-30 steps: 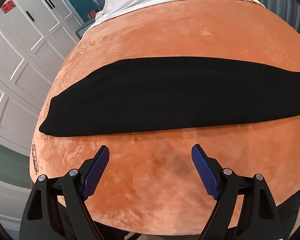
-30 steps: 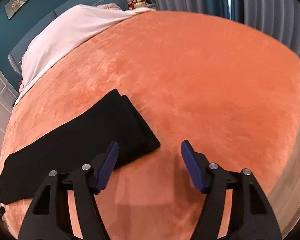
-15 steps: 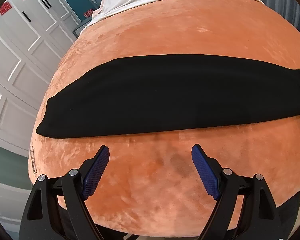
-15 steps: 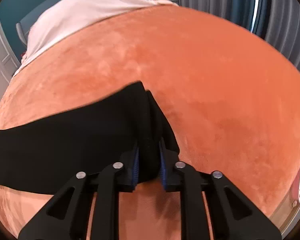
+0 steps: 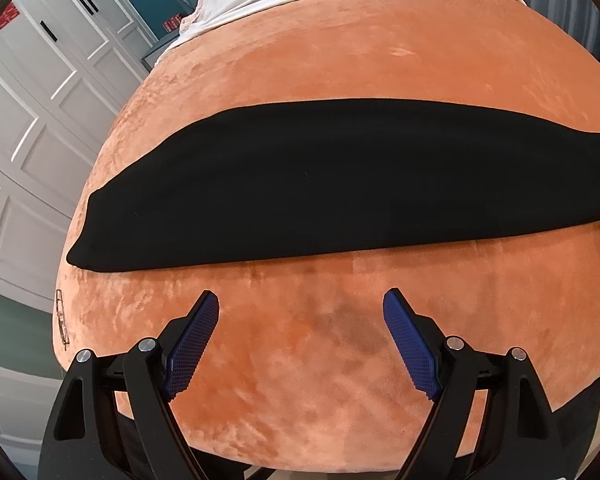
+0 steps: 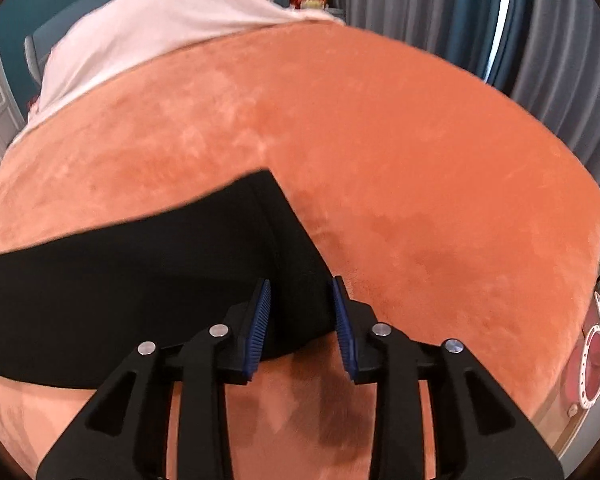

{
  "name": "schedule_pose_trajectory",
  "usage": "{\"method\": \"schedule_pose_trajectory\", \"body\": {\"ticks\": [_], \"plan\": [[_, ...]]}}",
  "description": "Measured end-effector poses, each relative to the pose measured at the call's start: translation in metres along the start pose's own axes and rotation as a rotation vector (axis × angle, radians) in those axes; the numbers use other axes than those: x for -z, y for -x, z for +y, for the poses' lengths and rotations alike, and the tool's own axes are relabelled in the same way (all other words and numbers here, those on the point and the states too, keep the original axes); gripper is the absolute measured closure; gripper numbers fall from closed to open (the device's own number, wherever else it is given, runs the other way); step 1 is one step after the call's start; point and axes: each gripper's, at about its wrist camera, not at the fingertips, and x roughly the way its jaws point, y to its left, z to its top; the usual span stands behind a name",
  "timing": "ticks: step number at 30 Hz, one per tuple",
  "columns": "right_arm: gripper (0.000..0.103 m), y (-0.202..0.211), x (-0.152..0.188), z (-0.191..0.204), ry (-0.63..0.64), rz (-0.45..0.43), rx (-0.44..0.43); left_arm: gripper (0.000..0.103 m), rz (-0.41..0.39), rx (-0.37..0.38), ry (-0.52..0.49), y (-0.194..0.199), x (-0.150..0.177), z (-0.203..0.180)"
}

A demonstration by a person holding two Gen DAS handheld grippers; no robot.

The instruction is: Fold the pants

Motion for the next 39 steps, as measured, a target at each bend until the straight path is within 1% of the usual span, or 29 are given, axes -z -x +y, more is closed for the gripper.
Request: {"method": "schedule_pose_trajectory", "body": {"ticks": [2, 3, 5, 7, 9, 12, 14, 15, 16, 17, 18, 19, 20, 21, 22, 23, 24, 25, 27, 30, 34, 39], "plan": [[0.072, 0.018, -0.003, 0.004, -0.021, -0.043, -0.04, 0.021, 0.0, 0.005, -0.003, 0.0, 0.001, -0.001], [0.073, 0.026, -0.005, 0.011, -0.014, -0.05, -0.079, 0.021, 0.0, 0.007, -0.007, 0.0, 0.002, -0.001], [0.075, 0.03, -0.009, 0.03, 0.025, -0.046, -0.131, 0.021, -0.001, 0.01, -0.008, 0.001, 0.002, -0.002], [0.081, 0.017, -0.013, 0.052, 0.072, -0.002, -0.193, 0.021, -0.002, 0.012, -0.008, 0.002, 0.003, -0.001], [0.082, -0.001, -0.02, 0.064, 0.088, 0.029, -0.215, 0.021, -0.005, 0.007, -0.009, 0.002, 0.004, 0.0], [0.082, -0.03, -0.042, 0.059, 0.053, 0.066, -0.217, 0.021, -0.006, -0.007, -0.01, 0.002, 0.005, 0.006], [0.082, -0.047, -0.051, 0.046, 0.034, 0.077, -0.187, 0.021, -0.003, -0.019, -0.007, -0.001, 0.005, 0.009], [0.083, -0.064, -0.05, 0.035, 0.052, 0.108, -0.131, 0.021, 0.002, -0.022, -0.005, -0.003, 0.004, 0.011], [0.087, -0.077, -0.05, 0.027, 0.058, 0.137, -0.091, 0.021, 0.006, -0.024, -0.003, -0.005, 0.004, 0.012], [0.098, -0.091, -0.051, 0.011, 0.019, 0.163, -0.128, 0.021, 0.01, -0.024, -0.003, -0.007, 0.003, 0.012], [0.101, -0.089, -0.055, 0.004, -0.026, 0.163, -0.157, 0.021, 0.014, -0.029, -0.004, -0.009, 0.002, 0.012], [0.101, -0.081, -0.059, 0.0, -0.058, 0.151, -0.164, 0.021, 0.016, -0.031, -0.004, -0.012, 0.0, 0.012], [0.096, -0.07, -0.061, 0.0, -0.065, 0.122, -0.165, 0.021, 0.019, -0.026, -0.003, -0.013, -0.001, 0.011], [0.094, -0.056, -0.063, 0.004, -0.032, 0.078, -0.167, 0.021, 0.024, -0.023, -0.003, -0.015, -0.002, 0.01], [0.095, -0.052, -0.062, 0.007, 0.004, 0.06, -0.16, 0.021, 0.028, -0.017, -0.006, -0.017, -0.004, 0.007], [0.095, -0.055, -0.058, 0.011, 0.049, 0.066, -0.13, 0.021, 0.029, -0.014, -0.008, -0.018, -0.004, 0.005], [0.095, -0.067, -0.052, 0.012, 0.104, 0.11, -0.065, 0.021, 0.029, -0.01, -0.015, -0.019, -0.006, 0.002], [0.095, -0.075, -0.047, 0.011, 0.123, 0.135, -0.031, 0.021, 0.03, -0.007, -0.021, -0.019, -0.007, -0.001], [0.094, -0.059, -0.043, 0.004, 0.075, 0.095, -0.05, 0.021, 0.021, 0.002, -0.029, -0.016, -0.008, -0.004], [0.092, -0.025, -0.032, 0.007, 0.025, 0.038, -0.091, 0.021, 0.004, 0.016, -0.032, -0.012, -0.009, -0.007], [0.091, -0.002, -0.01, 0.006, -0.024, 0.051, -0.116, 0.021, -0.001, 0.031, -0.029, -0.009, -0.009, -0.007], [0.091, 0.019, 0.017, 0.0, -0.064, 0.06, -0.083, 0.021, -0.03, 0.038, -0.02, 0.002, -0.007, -0.002]]}}
